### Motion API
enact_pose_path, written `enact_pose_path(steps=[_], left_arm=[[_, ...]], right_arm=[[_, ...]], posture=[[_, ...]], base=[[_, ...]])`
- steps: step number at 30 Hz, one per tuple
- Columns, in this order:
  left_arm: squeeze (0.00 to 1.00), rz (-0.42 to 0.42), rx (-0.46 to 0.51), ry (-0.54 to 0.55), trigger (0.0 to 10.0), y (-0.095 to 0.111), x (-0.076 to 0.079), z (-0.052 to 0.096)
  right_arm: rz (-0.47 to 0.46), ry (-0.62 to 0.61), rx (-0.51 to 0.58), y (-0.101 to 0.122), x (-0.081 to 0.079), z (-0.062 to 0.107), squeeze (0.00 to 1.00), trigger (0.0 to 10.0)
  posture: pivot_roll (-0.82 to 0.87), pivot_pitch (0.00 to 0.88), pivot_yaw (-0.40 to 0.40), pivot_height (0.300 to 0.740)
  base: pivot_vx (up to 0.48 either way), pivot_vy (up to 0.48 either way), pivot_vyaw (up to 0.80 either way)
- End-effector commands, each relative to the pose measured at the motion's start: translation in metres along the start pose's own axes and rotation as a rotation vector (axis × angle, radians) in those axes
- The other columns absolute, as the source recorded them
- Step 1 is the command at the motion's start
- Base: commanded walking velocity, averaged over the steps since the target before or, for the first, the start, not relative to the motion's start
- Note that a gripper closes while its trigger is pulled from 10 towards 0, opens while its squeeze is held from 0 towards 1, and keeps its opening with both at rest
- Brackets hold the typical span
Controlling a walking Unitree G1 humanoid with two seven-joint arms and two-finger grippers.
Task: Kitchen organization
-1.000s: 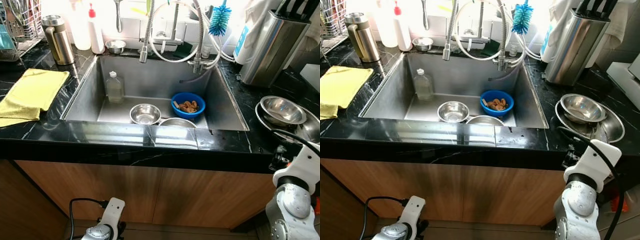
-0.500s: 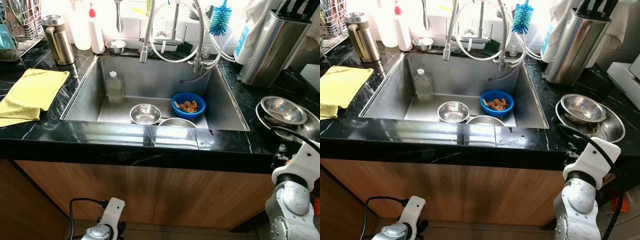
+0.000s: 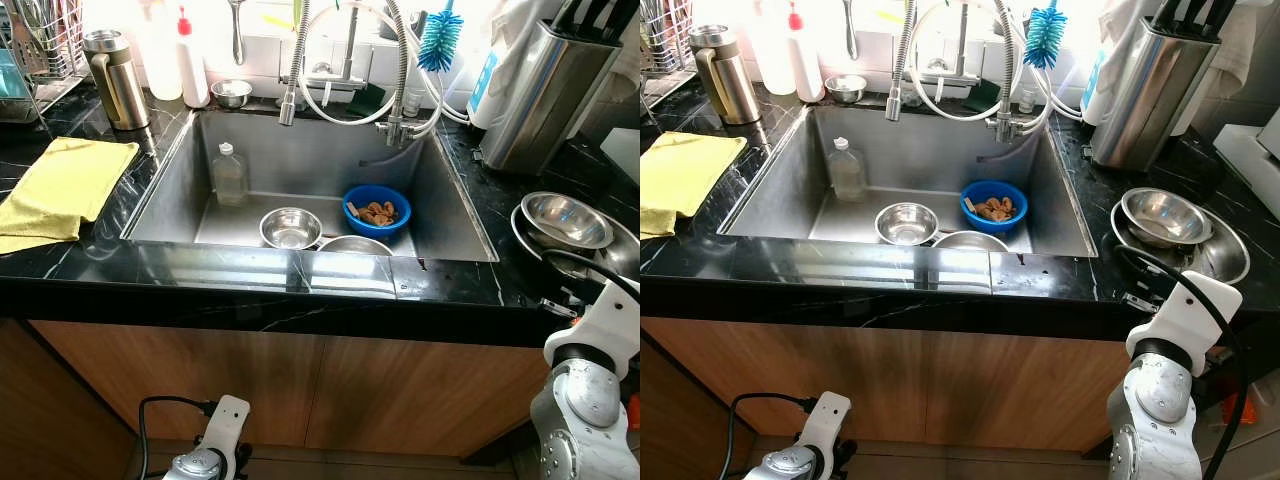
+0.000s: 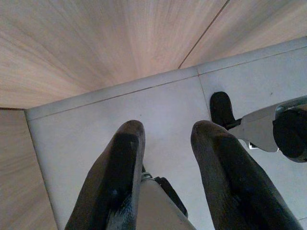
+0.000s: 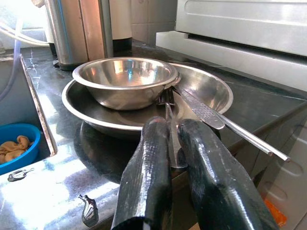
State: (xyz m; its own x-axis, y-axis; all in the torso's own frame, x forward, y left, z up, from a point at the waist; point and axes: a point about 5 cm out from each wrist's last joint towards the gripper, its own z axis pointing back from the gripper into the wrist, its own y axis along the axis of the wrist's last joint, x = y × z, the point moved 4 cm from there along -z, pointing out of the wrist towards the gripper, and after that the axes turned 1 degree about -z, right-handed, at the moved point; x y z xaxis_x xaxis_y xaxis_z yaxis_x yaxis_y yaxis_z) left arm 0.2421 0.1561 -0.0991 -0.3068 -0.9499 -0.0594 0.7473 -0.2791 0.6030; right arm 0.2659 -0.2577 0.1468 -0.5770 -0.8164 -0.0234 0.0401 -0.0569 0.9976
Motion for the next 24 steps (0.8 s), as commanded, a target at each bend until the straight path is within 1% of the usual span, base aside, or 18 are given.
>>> enact_pose_path(steps=[1,10,11,12,15,16,17,18,23,24], left_arm=[[0.0,0.003,-0.018,-0.01,10.0,-0.005,0.002,0.0],[0.0,0.002,-0.018,-0.012,10.0,-0.005,0.003,0.0],[0.0,0.002,-0.018,-0.012,10.0,-0.005,0.003,0.0],[0.0,0.003,-0.018,-0.013,10.0,-0.005,0.003,0.0],[0.0,0.003,-0.018,-0.013,10.0,-0.004,0.003,0.0],[0.0,0.003,-0.017,-0.013,10.0,-0.004,0.003,0.0],[0.0,0.003,-0.017,-0.013,10.0,-0.004,0.003,0.0],[0.0,0.004,-0.015,-0.013,10.0,-0.003,0.003,0.0],[0.0,0.004,-0.011,-0.013,10.0,-0.002,0.003,0.0],[0.0,0.004,-0.011,-0.013,10.0,-0.002,0.003,0.0]], right_arm=[[-0.007,-0.012,-0.02,-0.003,0.003,-0.002,0.0,0.0],[-0.023,-0.029,-0.049,-0.008,0.004,-0.001,0.0,0.0],[-0.022,-0.031,-0.055,-0.009,0.004,-0.001,0.0,3.2],[-0.019,-0.033,-0.062,-0.01,0.004,-0.001,0.0,4.7],[-0.018,-0.034,-0.065,-0.011,0.004,-0.001,0.0,4.7],[-0.018,-0.035,-0.065,-0.011,0.004,-0.001,0.0,10.0],[-0.024,-0.039,-0.061,-0.01,0.005,-0.002,0.0,8.0],[-0.036,-0.043,-0.039,-0.005,0.005,-0.003,0.0,0.0],[-0.051,-0.046,0.041,0.013,0.005,-0.005,0.0,0.0],[-0.056,-0.047,0.053,0.016,0.005,-0.005,0.0,1.3]], posture=[[0.15,0.066,-0.09,0.732],[0.15,0.067,-0.089,0.732],[0.15,0.068,-0.09,0.732],[0.15,0.067,-0.09,0.732],[0.15,0.067,-0.09,0.732],[0.16,0.067,-0.09,0.732],[0.16,0.066,-0.09,0.732],[0.15,0.065,-0.09,0.732],[0.15,0.062,-0.091,0.732],[0.15,0.061,-0.09,0.732]], base=[[0.0,0.0,0.0],[0.0,0.0,0.0],[0.0,0.0,0.0],[0.0,0.0,0.0],[0.0,0.0,0.0],[0.0,0.0,0.0],[0.0,0.0,0.0],[0.0,0.0,0.0],[0.0,0.0,0.0],[0.0,0.0,0.0]])
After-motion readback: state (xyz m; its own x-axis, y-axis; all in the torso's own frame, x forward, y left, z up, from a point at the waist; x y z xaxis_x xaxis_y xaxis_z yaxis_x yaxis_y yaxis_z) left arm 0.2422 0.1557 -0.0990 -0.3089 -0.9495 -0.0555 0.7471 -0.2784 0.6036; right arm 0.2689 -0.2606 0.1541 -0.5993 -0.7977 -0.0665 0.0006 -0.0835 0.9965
